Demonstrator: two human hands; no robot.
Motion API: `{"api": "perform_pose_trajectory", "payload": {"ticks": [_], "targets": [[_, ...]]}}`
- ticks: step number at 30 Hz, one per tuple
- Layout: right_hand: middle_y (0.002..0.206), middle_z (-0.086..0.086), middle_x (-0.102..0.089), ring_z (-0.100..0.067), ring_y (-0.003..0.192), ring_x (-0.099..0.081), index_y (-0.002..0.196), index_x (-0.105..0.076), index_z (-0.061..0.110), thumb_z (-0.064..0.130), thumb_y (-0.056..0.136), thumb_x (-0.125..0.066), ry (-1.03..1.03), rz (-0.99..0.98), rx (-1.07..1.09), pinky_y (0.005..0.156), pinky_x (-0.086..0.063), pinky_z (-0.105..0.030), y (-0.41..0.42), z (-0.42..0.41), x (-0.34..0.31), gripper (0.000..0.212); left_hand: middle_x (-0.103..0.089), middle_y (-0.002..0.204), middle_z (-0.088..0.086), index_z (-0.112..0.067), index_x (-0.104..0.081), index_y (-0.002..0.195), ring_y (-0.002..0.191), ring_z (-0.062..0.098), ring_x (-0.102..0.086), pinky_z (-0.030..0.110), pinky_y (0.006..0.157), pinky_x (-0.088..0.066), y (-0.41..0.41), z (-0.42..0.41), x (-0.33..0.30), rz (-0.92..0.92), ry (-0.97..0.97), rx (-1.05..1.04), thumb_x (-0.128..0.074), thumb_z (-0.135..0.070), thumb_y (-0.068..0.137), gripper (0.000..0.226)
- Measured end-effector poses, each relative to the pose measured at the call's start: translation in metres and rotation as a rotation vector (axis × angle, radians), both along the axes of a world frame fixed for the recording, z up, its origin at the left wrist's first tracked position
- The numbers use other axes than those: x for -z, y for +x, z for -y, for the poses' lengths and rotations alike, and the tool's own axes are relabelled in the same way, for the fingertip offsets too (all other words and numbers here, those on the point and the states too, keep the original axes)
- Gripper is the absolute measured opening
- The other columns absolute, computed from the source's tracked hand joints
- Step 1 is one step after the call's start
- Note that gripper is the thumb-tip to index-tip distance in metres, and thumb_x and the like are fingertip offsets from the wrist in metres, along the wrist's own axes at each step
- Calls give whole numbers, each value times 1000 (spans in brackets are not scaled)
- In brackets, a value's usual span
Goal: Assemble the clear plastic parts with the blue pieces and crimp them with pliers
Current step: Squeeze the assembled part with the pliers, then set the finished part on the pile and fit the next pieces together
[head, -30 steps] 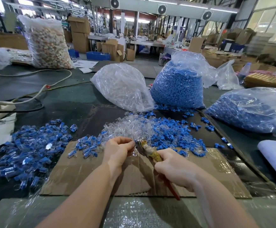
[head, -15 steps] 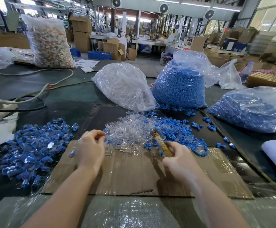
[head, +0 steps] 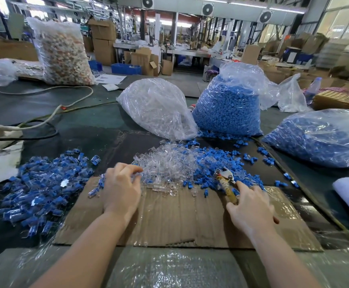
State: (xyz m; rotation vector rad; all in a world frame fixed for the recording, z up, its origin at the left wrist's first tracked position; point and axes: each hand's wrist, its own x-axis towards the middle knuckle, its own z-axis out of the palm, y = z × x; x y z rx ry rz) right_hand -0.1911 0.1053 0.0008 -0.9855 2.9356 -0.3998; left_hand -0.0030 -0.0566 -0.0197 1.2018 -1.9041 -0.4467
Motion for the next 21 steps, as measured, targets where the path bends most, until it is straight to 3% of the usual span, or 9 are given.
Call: {"api": "perform_pose_trajectory", "payload": {"ticks": [7,10,13,16,21], "targets": [[144,-8,-35,-26,131,-33,145,-25,26,60,89,-44,78,-27,6,104,-33,-43,-5,-2,10,68,-56,93,-9,-17,-67,101,90,2,-41,7,77,-32,-40,-35,5,47,43,314,-61,-14,88,15],[141,-6,-37,-25,131,-33,143,-27,28,62,88,-45,128,-129,-8,107,-29,-45,-1,1,10,67,-56,96,-11,-19,-66,105,94,3,-45,10,83,-34,-50,-44,9,60,69,358,-60,-16,89,17],[137,-1,-43,-19,127,-37,139,-37,27,47,91,-52,-28,-300,-122,108,-28,-40,8,6,11,54,-55,96,-11,-20,-65,105,94,3,-47,12,83,-35,-55,-49,13,61,90,375,-60,-18,89,17],[122,2,-52,-14,113,-46,128,-51,23,21,94,-50,-137,-313,-357,100,-36,-27,18,19,14,34,-48,91,-14,-19,-65,106,91,0,-43,4,78,-31,-56,-49,16,68,49,389,-60,-17,89,18],[120,0,-49,-19,112,-43,127,-45,26,18,96,-40,-76,-216,-443,98,-34,-27,27,36,25,32,-43,92,-14,-17,-64,112,92,1,-40,9,82,-29,-52,-50,18,85,-15,456,-57,-13,91,23]]}}
